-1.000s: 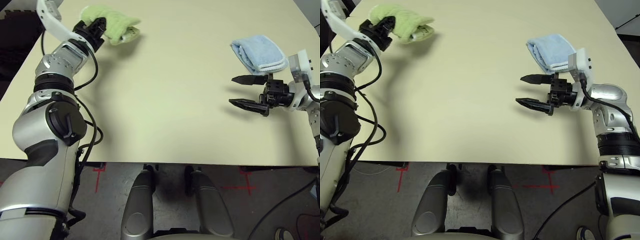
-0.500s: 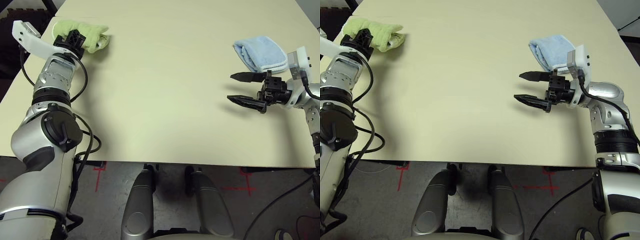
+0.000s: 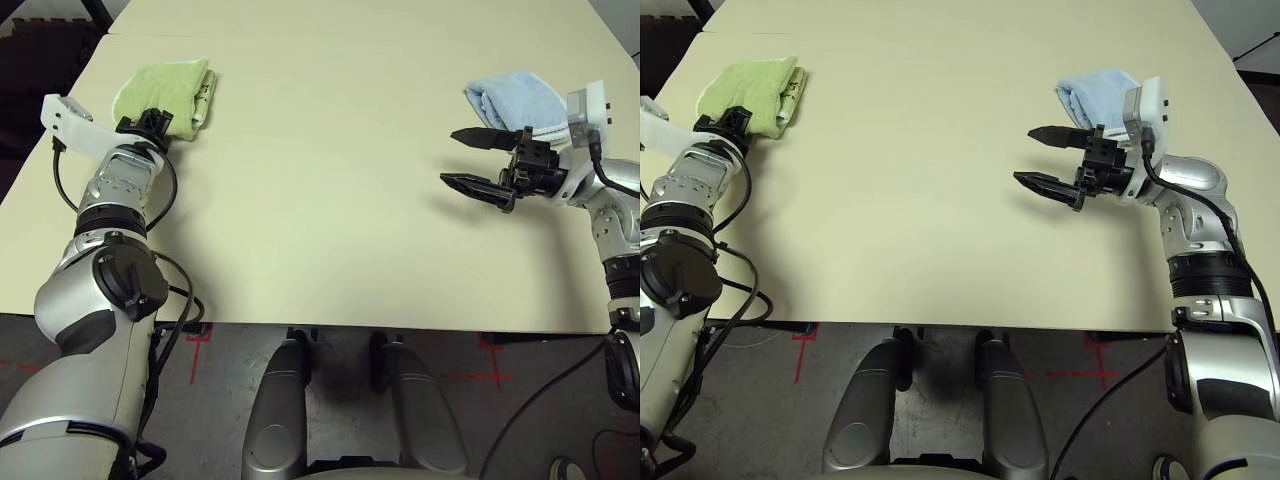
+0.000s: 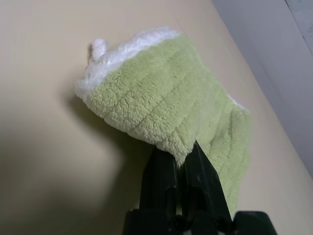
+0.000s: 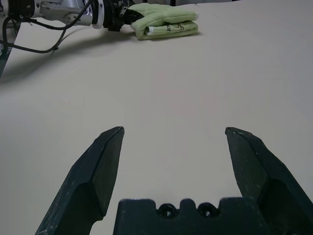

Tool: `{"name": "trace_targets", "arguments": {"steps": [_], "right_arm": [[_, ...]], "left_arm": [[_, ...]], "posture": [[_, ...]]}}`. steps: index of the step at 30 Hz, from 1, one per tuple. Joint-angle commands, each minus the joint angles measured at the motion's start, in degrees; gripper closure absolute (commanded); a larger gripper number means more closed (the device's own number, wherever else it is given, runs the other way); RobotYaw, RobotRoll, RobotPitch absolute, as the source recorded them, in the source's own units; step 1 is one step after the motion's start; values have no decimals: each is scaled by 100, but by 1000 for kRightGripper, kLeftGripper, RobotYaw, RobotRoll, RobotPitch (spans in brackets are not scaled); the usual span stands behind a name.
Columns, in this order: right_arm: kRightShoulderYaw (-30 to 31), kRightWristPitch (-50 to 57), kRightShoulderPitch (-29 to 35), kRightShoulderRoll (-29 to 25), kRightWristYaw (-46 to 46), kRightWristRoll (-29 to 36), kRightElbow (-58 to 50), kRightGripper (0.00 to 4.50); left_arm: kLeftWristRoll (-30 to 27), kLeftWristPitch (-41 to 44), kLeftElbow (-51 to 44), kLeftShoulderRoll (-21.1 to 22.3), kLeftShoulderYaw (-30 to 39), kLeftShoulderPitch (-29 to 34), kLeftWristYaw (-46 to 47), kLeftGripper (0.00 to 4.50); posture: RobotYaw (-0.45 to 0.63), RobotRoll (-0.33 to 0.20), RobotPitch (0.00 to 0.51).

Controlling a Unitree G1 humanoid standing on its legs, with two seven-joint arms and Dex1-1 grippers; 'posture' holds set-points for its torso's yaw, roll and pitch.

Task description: Fold the towel and set it aside.

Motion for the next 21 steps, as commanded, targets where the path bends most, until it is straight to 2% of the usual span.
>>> {"name": "trace_targets", "arguments": {"steps": [1, 10, 13, 17, 18, 21], "right_arm": [[-86, -59, 39, -13, 59, 43, 8, 0], [-55, -77, 15, 23, 69, 30, 17, 0], [-70, -92, 9, 22, 54, 25, 22, 0], [-106, -149, -19, -1, -18, -17, 132, 0], [-108, -161, -24, -1, -40, -29, 169, 0], [-149, -175, -31, 86, -288, -58, 302, 0]], "left_arm": [[-45, 196, -79, 104, -13, 161, 159, 4471], [309, 776, -153, 333, -584, 49, -80, 4471], [410, 1308, -307, 384, -838, -51, -70, 3609], [541, 2376, -1073, 420, -1426, -71, -470, 2118], [697, 2445, -1478, 449, -1803, 49, -907, 1681], [871, 1574, -2938, 412, -2521, 643, -2246, 541]], "posture": [[94, 0, 277], [97, 0, 275], [95, 0, 275], [100, 0, 276], [102, 0, 276], [104, 0, 274]]}}
